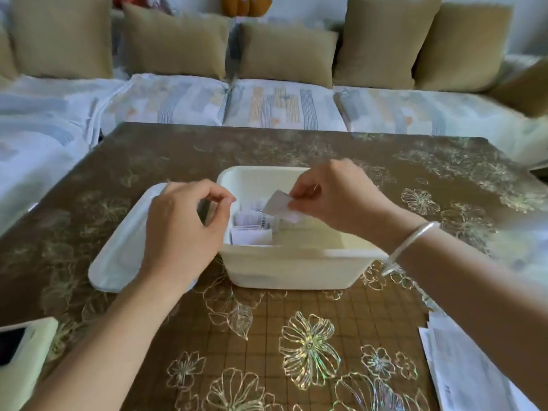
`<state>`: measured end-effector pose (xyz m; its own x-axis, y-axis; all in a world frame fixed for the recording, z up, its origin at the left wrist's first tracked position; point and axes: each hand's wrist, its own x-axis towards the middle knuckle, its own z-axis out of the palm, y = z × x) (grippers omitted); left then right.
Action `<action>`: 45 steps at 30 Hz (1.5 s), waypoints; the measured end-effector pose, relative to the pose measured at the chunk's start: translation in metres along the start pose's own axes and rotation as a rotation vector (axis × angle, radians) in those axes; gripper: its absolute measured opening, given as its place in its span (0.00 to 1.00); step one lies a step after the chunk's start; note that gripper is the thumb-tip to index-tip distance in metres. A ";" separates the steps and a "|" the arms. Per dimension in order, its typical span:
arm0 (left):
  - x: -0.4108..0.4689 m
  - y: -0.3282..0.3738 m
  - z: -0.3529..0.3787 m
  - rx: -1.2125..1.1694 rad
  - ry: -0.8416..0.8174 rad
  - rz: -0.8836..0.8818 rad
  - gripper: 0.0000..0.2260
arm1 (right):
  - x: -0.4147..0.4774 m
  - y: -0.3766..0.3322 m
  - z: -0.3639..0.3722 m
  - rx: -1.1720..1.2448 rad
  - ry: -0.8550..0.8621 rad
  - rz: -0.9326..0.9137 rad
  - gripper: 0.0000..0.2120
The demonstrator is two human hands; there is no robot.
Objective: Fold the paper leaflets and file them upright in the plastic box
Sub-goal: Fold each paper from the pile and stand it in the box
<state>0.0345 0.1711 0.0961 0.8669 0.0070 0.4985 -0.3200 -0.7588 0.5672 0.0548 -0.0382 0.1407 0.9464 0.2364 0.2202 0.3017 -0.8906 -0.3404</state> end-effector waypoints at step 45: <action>-0.031 0.027 -0.008 -0.256 0.062 -0.004 0.06 | -0.043 0.004 -0.004 0.319 0.156 0.113 0.03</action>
<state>-0.0040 0.1561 0.1011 0.8458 0.0557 0.5305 -0.4096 -0.5693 0.7128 0.0150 -0.0538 0.1337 0.9541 0.0593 0.2934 0.2403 -0.7361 -0.6328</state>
